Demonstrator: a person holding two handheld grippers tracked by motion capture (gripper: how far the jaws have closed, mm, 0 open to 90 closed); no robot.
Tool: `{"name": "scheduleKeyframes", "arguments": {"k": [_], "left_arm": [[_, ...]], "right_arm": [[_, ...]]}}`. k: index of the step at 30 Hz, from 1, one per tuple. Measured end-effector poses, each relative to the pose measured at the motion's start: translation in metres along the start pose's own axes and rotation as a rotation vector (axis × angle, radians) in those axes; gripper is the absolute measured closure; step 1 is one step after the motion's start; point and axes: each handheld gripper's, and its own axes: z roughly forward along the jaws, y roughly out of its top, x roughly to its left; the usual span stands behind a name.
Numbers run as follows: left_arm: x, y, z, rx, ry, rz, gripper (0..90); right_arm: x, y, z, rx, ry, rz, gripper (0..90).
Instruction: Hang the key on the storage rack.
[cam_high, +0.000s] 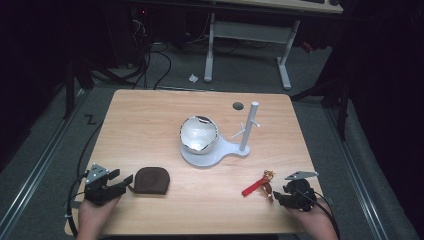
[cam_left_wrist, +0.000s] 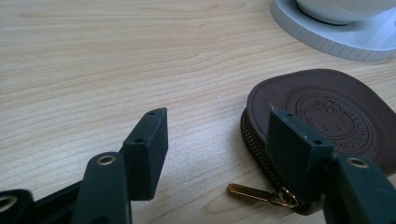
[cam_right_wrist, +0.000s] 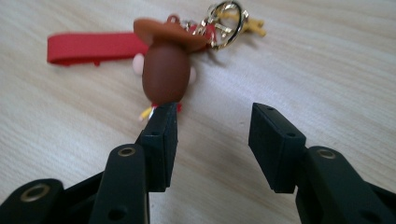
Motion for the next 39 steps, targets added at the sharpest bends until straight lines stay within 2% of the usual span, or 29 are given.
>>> {"name": "scheduleKeyframes", "arguments": {"k": [7, 11, 14, 24, 29, 32, 39], "left_arm": [[-0.002, -0.002, 0.002, 0.007, -0.004, 0.003, 39.4], [-0.003, -0.002, 0.002, 0.005, -0.007, 0.005, 39.6], [-0.003, -0.002, 0.002, 0.004, -0.008, 0.006, 39.6], [0.000, -0.003, 0.000, -0.005, -0.015, -0.019, 39.9], [0.001, -0.003, 0.000, -0.010, -0.020, -0.023, 39.6], [0.001, -0.002, -0.001, -0.015, -0.029, -0.031, 39.6], [0.003, -0.002, -0.003, -0.022, -0.036, -0.035, 39.5]], "right_arm": [[0.000, 0.003, -0.001, 0.079, 0.001, -0.028, 52.2], [0.001, 0.010, -0.005, 0.126, -0.002, -0.065, 51.9], [0.001, 0.013, -0.006, 0.150, 0.003, -0.076, 51.8], [0.019, 0.029, -0.007, 0.289, 0.010, -0.156, 46.8], [0.023, 0.037, -0.009, 0.301, 0.004, -0.165, 41.5], [0.026, 0.041, -0.009, 0.296, 0.005, -0.145, 39.6], [0.036, 0.046, -0.003, 0.309, 0.003, -0.168, 39.1]]}}
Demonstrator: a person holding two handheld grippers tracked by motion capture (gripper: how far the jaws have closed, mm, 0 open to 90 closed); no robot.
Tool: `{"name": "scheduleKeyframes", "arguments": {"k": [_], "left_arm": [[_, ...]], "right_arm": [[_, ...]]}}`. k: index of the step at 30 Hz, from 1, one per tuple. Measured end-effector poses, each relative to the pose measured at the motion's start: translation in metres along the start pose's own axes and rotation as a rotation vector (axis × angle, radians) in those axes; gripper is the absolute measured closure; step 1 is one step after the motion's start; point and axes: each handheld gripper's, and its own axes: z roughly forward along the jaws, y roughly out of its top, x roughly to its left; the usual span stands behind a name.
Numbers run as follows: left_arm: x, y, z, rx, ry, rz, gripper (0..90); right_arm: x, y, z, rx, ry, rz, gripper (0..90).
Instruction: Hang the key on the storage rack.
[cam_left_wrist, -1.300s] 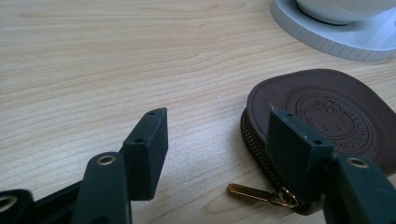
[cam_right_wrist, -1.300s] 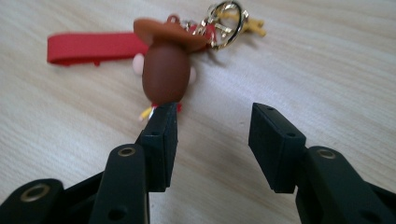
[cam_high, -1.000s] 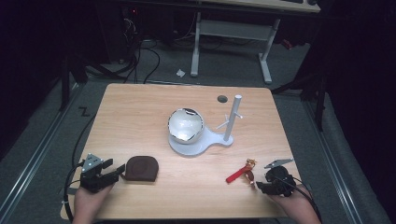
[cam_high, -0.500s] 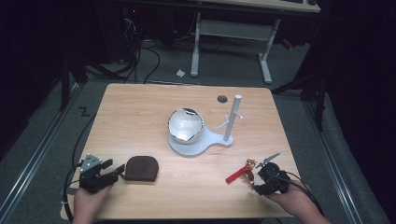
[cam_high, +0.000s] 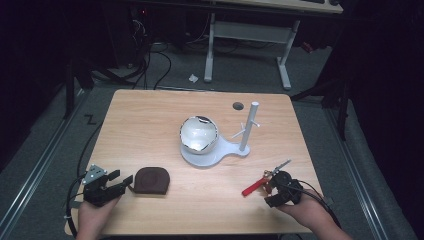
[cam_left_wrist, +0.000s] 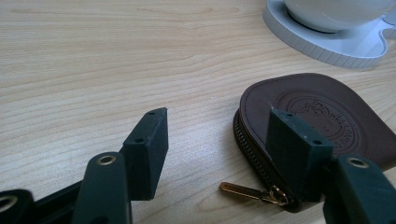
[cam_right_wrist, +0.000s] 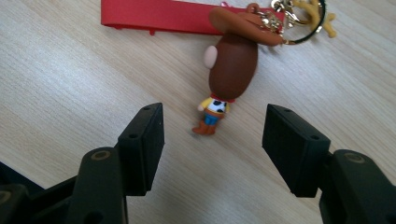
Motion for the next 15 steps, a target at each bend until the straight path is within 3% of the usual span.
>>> {"name": "scheduleKeyframes", "arguments": {"k": [9, 15], "left_arm": [[0.000, 0.000, 0.001, 0.003, -0.002, 0.000, 39.5], [0.002, -0.001, 0.000, -0.001, -0.002, -0.009, 39.6]], "right_arm": [[0.000, 0.009, 0.014, 0.015, -0.015, 0.006, 40.2], [0.000, 0.016, 0.019, 0.009, -0.045, 0.014, 48.6]]}}
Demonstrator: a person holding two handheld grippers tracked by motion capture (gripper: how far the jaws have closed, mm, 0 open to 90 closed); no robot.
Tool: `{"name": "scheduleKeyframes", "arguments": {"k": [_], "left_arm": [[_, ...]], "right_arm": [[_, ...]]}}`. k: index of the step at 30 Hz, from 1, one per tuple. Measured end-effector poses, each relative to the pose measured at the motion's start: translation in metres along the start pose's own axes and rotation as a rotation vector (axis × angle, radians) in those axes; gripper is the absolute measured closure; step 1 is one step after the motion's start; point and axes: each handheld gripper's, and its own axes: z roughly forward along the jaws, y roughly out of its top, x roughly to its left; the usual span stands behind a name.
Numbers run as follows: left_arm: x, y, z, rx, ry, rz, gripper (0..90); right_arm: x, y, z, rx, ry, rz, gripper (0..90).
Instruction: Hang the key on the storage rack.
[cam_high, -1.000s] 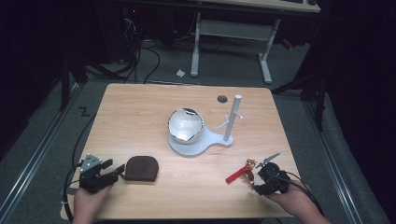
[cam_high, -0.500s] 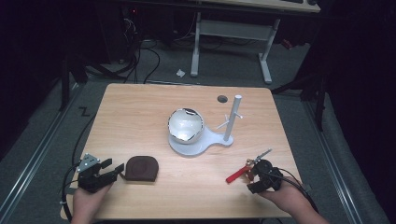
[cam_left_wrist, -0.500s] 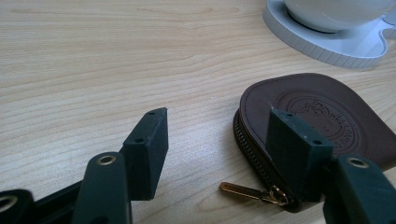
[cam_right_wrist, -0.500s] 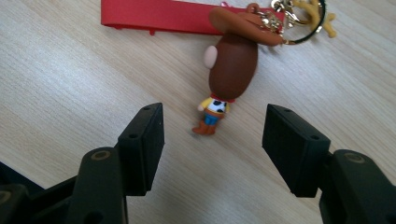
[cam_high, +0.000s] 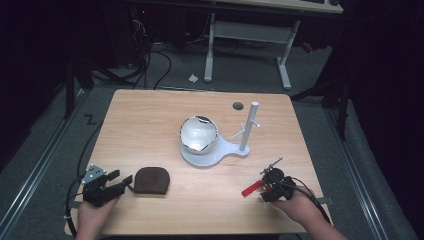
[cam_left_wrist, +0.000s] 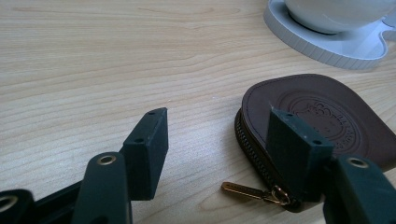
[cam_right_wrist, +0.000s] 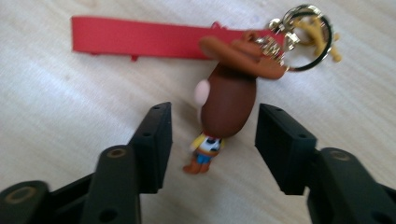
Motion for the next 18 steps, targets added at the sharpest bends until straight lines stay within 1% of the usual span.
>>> {"name": "scheduleKeyframes", "arguments": {"k": [6, 7, 9, 12, 17, 18], "left_arm": [[0.0011, 0.0000, 0.0009, 0.000, 0.002, -0.003, 39.6], [0.0013, 0.0000, 0.0010, 0.001, 0.003, -0.003, 39.5], [0.0015, -0.0001, 0.0011, 0.001, 0.003, -0.003, 39.5], [0.0016, 0.0000, 0.0014, 0.001, 0.003, -0.005, 39.5], [0.0008, -0.0003, 0.0025, 0.007, 0.003, -0.002, 39.5], [0.0007, -0.0003, 0.0026, 0.009, 0.001, -0.002, 39.5]], "right_arm": [[-0.0001, 0.0053, 0.0059, 0.002, -0.010, 0.008, 52.9], [-0.0007, 0.0054, 0.0076, 0.007, -0.006, 0.015, 53.3], [-0.0027, 0.0053, 0.0088, -0.002, 0.003, 0.029, 55.0], [-0.0048, 0.0051, 0.0089, -0.006, 0.011, 0.037, 58.4], [-0.0063, 0.0056, 0.0086, 0.003, 0.010, 0.025, 60.1], [-0.0064, 0.0060, 0.0081, 0.006, 0.012, 0.033, 60.3]]}}
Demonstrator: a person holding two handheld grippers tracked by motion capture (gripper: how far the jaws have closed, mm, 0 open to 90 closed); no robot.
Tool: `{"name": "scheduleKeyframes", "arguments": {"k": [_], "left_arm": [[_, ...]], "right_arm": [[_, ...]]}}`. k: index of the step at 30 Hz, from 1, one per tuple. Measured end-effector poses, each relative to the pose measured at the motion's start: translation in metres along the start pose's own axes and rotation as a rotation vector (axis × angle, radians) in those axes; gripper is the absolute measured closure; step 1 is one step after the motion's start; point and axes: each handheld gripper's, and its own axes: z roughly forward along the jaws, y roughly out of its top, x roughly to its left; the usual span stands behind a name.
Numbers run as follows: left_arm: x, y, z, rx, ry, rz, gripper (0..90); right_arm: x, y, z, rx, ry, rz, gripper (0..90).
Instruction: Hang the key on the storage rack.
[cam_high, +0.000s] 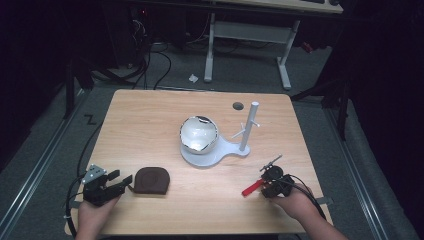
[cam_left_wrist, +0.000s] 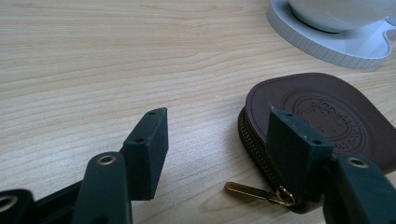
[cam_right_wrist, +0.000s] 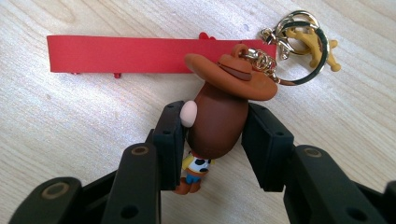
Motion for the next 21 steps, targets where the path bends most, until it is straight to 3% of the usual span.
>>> {"name": "scheduleKeyframes", "arguments": {"k": [13, 21], "left_arm": [[0.000, 0.000, 0.000, 0.002, 0.005, -0.002, 39.5], [-0.001, -0.001, 0.001, 0.002, 0.003, -0.005, 39.6]], "right_arm": [[-0.002, -0.003, -0.014, -0.009, 0.017, -0.006, 66.0], [-0.006, -0.007, -0.026, -0.050, 0.019, -0.001, 66.2]]}}
